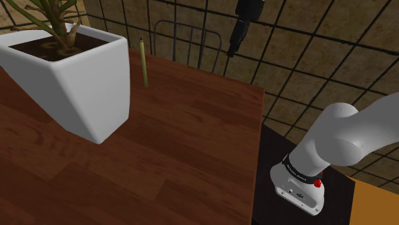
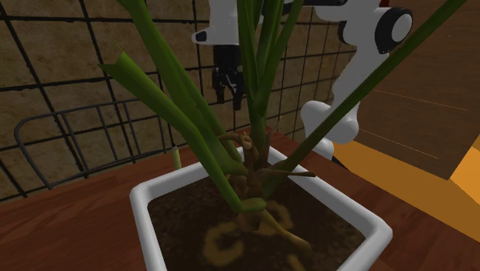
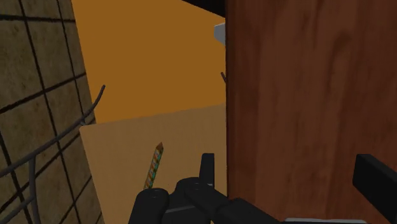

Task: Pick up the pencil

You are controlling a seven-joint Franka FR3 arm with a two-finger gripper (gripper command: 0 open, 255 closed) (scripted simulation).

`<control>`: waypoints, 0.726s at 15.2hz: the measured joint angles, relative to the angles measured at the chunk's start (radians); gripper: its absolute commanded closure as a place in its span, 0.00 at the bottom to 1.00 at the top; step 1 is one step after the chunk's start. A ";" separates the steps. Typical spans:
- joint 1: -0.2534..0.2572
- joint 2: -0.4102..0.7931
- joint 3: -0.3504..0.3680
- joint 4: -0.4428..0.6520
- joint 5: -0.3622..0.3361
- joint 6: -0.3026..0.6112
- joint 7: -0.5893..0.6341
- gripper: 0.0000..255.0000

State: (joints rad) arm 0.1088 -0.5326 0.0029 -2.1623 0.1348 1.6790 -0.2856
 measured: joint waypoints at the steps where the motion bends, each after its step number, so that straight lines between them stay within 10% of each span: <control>1: 0.012 0.026 0.005 0.027 0.002 0.003 -0.019 0.00; 11: 0.119 0.317 0.074 0.359 0.007 0.015 -0.200 0.00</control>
State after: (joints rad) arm 0.2281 -0.2155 0.0766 -1.8034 0.1415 1.6935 -0.4857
